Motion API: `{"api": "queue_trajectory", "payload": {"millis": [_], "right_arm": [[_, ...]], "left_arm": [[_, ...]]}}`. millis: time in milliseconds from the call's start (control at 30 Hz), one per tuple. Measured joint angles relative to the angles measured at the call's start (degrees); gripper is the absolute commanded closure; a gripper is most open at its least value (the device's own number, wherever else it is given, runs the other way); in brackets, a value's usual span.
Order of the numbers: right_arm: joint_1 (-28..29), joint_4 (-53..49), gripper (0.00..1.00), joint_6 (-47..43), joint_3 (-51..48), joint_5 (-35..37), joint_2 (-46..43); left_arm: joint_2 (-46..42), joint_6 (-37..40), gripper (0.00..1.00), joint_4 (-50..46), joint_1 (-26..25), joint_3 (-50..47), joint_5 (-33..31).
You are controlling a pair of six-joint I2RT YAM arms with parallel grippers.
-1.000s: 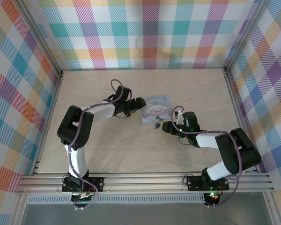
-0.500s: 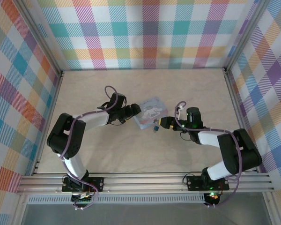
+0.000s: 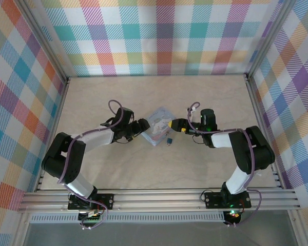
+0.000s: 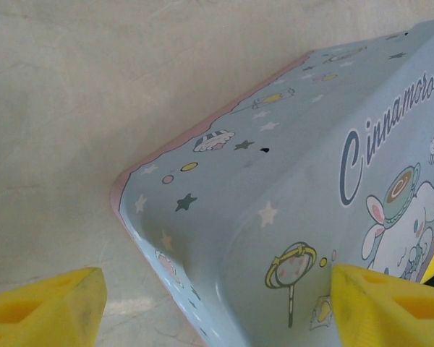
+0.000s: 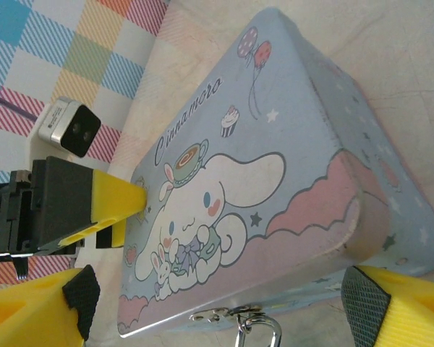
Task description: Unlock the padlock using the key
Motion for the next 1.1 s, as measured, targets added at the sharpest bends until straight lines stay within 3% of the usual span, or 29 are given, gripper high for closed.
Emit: {"api": "queue_trajectory", "payload": {"millis": [300, 733, 1100], "right_arm": [[-1.11, 1.77, 0.22, -1.53, -5.09, -4.48, -1.88], [1.05, 26.29, 0.31, 7.32, -8.59, -8.26, 12.55], [2.34, 21.05, 0.32, 4.55, -6.62, -8.09, 11.82]], "left_arm": [[-1.77, -0.15, 0.21, -1.55, -0.04, -0.98, -0.42], [-1.99, -0.11, 0.2, -3.48, -0.15, -0.39, -0.59], [-2.03, -0.13, 0.21, -4.15, -0.15, -0.11, -0.59]]}}
